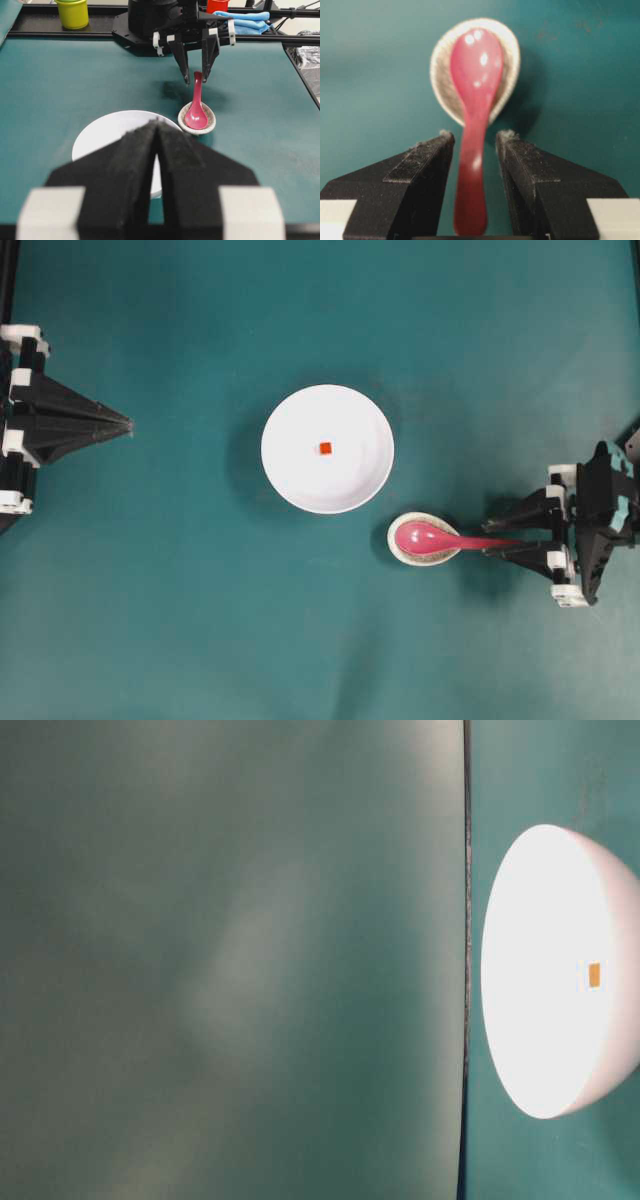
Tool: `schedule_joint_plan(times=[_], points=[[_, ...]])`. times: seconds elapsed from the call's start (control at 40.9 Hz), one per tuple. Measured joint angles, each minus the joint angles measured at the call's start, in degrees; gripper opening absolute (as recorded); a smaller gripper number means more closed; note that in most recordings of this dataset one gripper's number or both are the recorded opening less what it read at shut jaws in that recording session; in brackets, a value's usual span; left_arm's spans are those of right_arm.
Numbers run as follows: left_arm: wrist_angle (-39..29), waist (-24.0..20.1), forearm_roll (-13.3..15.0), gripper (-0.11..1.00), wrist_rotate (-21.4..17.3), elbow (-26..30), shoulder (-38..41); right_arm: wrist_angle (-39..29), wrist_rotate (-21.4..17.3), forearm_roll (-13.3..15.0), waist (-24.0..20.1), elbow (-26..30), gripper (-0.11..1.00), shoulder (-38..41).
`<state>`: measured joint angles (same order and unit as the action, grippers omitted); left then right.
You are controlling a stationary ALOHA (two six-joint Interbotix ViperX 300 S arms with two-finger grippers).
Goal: Grip the spoon and scoop the red block from the bowl with right arm.
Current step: 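Close the right gripper on the pink spoon handle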
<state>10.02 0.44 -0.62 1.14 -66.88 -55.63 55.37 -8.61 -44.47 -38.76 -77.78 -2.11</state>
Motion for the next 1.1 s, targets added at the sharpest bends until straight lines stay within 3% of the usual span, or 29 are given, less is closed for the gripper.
schedule_joint_plan(times=[0.684, 1.099], points=[[-1.3, 0.0, -0.1, 0.00, 0.0, 0.0, 0.0, 0.2, 3.4, -0.1, -0.5, 0.8, 0.45, 3.4], [-1.3, 0.0, 0.0, 0.00, -0.1, 0.0, -0.3, 0.3, 6.9, -0.1, -0.5, 0.9, 0.27, 3.5]])
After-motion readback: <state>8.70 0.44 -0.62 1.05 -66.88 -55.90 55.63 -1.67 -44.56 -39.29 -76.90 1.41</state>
